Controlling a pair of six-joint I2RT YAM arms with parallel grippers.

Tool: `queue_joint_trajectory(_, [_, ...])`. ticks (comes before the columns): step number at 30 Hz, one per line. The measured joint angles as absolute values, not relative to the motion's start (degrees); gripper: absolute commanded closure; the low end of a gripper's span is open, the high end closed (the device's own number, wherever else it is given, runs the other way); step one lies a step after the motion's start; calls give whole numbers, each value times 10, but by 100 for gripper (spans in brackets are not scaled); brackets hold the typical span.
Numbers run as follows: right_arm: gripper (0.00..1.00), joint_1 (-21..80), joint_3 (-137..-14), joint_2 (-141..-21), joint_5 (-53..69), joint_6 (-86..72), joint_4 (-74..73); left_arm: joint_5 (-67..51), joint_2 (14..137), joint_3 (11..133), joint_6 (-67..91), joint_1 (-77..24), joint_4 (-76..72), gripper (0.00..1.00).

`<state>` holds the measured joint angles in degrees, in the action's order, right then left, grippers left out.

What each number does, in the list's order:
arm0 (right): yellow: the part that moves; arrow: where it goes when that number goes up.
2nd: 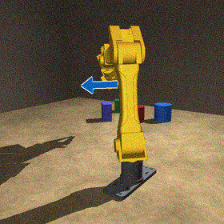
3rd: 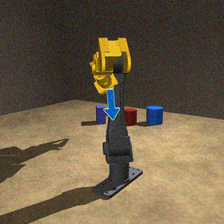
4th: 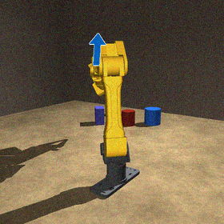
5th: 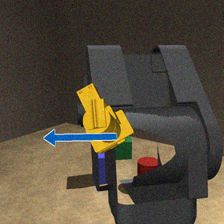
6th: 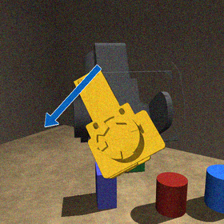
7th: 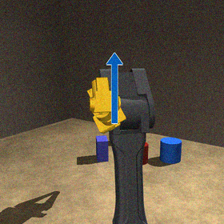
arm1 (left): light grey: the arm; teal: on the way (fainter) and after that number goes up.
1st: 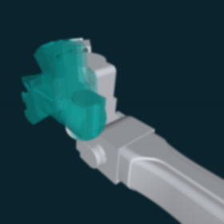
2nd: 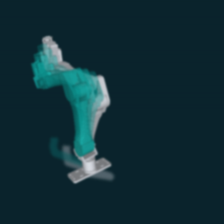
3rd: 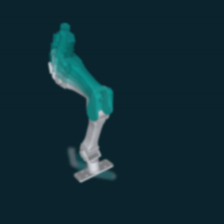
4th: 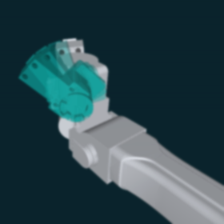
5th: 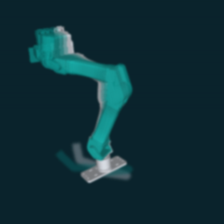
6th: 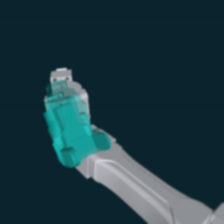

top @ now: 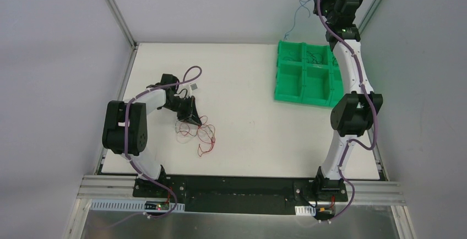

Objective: Untangle the cables

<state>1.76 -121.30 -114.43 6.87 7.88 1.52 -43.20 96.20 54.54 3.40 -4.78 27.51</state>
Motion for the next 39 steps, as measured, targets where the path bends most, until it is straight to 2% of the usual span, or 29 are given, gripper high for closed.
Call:
queue_joint_trajectory(22, [100, 10, -1155, -1151, 75, 86, 12, -432, 974, 556, 34, -48, 284, 100])
queue_joint_trajectory(39, [100, 28, -1157, -1295, 80, 132, -38, -429, 974, 558, 34, -48, 291, 100])
